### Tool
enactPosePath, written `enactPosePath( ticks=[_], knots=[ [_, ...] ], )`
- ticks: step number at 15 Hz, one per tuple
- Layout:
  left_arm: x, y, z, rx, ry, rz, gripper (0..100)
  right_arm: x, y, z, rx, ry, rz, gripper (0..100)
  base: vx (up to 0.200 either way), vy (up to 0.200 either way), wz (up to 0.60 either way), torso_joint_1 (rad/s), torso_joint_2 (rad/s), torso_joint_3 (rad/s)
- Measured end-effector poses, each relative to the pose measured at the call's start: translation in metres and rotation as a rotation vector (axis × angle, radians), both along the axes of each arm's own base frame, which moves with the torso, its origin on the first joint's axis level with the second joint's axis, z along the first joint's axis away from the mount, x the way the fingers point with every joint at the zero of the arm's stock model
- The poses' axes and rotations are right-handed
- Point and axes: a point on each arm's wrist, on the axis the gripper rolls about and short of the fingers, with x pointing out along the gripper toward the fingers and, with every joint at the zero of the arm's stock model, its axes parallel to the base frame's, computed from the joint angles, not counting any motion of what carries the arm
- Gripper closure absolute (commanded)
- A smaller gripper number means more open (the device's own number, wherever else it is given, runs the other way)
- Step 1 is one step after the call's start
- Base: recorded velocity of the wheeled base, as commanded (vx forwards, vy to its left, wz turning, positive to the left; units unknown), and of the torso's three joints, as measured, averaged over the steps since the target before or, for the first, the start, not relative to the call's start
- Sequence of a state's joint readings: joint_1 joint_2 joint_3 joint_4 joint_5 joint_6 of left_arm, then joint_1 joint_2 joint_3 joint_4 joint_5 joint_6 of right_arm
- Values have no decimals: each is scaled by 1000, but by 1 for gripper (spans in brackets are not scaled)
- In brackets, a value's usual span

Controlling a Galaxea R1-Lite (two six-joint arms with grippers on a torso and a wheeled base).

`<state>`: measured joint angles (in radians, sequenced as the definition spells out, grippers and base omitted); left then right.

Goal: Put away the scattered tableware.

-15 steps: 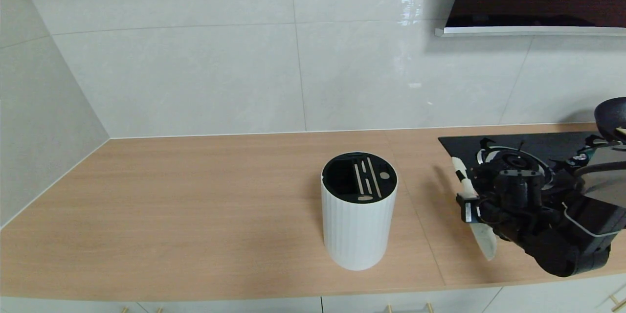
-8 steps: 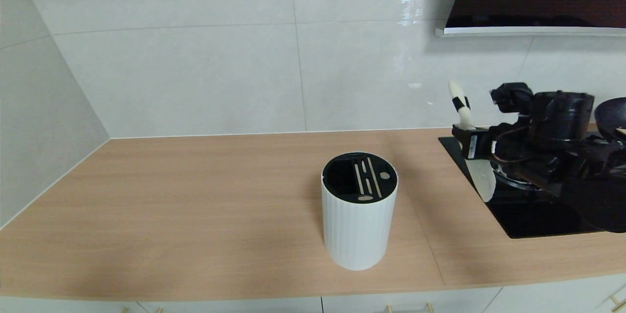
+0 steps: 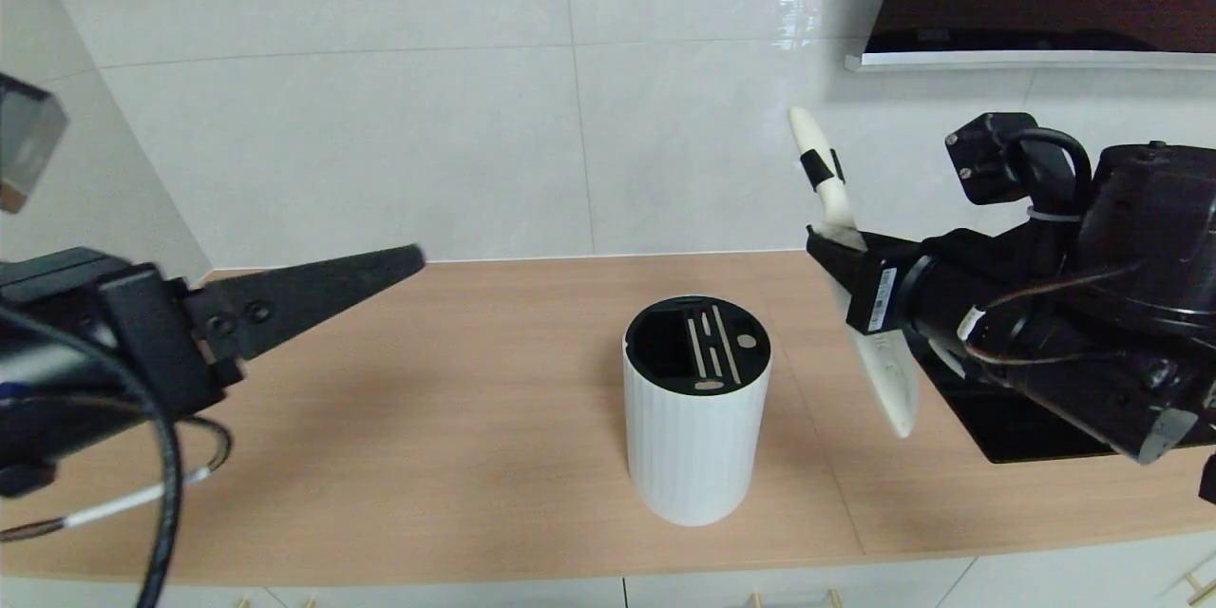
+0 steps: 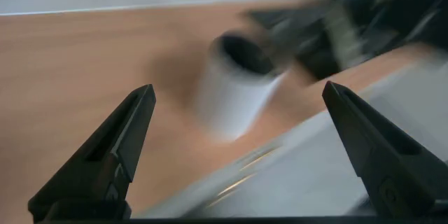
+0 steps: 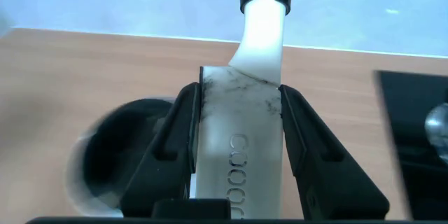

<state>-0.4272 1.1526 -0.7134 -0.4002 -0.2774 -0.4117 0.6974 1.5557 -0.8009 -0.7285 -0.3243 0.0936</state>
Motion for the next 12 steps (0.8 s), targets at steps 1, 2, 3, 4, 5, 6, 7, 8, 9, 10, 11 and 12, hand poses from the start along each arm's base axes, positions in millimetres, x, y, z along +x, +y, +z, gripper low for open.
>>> enactPosePath(
  ticks=[1,2,3,4,5,6,7,8,9,10,11,12],
  knots=[
    [14,-12,-2,-43,15,-27,0,-11,10,-1,-3,3,44,100,0,0,0,0,0,0],
    [26,-26,-7,-101,63,-59,0,-24,21,-4,-12,11,99,100,0,0,0,0,0,0],
    [33,-37,-12,-143,108,-88,0,-33,29,-8,-21,21,142,100,0,0,0,0,0,0],
    [37,-45,-15,-169,135,-113,0,-41,35,-12,-29,29,178,100,0,0,0,0,0,0],
    [41,-53,-18,-182,139,-135,0,-47,40,-15,-37,38,210,100,0,0,0,0,0,0],
    [44,-59,-21,-183,147,-148,0,-50,43,-18,-42,42,228,100,0,0,0,0,0,0],
    [48,-64,-26,-178,158,-154,0,-53,46,-20,-46,46,241,100,0,0,0,0,0,0],
    [52,-69,-31,-174,163,-154,0,-56,50,-22,-51,52,260,100,0,0,0,0,0,0],
    [56,-74,-36,-172,168,-150,0,-59,55,-25,-54,59,279,100,0,0,0,0,0,0],
    [59,-79,-40,-175,162,-148,0,-62,59,-27,-52,68,295,100,0,0,0,0,0,0],
    [60,-84,-43,-181,151,-153,0,-64,62,-29,-51,70,307,100,0,0,0,0,0,0],
    [61,-88,-46,-188,139,-165,0,-66,65,-29,-49,68,319,100,0,0,0,0,0,0]
  ],
)
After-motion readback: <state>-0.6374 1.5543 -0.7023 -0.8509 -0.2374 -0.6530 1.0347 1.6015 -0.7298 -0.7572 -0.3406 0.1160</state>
